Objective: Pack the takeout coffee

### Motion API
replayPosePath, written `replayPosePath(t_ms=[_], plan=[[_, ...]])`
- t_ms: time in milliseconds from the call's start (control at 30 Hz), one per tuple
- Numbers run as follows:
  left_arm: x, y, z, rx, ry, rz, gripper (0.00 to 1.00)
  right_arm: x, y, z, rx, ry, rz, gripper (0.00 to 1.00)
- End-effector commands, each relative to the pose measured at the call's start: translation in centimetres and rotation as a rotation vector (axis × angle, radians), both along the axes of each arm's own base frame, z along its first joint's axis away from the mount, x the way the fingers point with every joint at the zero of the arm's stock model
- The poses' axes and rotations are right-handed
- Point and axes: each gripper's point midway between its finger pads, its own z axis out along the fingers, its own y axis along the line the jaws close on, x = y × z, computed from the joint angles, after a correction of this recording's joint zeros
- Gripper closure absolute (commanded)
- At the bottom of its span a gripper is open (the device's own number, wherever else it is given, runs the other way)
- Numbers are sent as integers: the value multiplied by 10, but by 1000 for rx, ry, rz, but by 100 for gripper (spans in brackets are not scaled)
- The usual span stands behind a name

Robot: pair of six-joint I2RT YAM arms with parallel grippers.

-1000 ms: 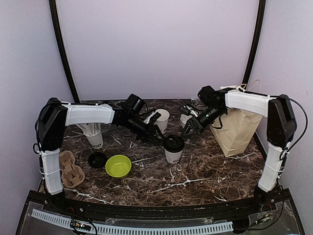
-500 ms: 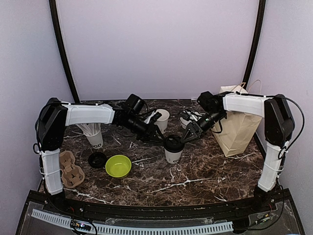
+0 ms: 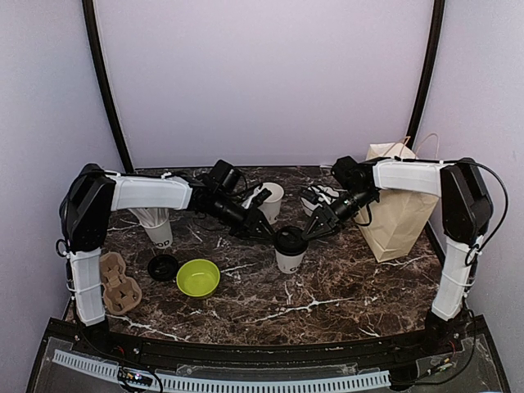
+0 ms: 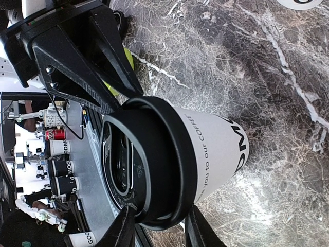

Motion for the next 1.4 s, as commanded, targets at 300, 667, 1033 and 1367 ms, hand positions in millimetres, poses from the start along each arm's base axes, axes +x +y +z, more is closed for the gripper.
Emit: replayPosePath(t_ms=[300,667,1033,1367], plan=[[-14,34,-52,224,61,16,78,6,-3,10,-34,-104,56,46],[-12,29,-49,199,59,13,78,13,-11,-14,-86,-58,17,55],[-9,17,-34,148,37,-6,78,1,-1,-6,15,25,44,49],[-12,22,-46,182,31,-6,78,15,-32,-78,-310,28,-53,59]])
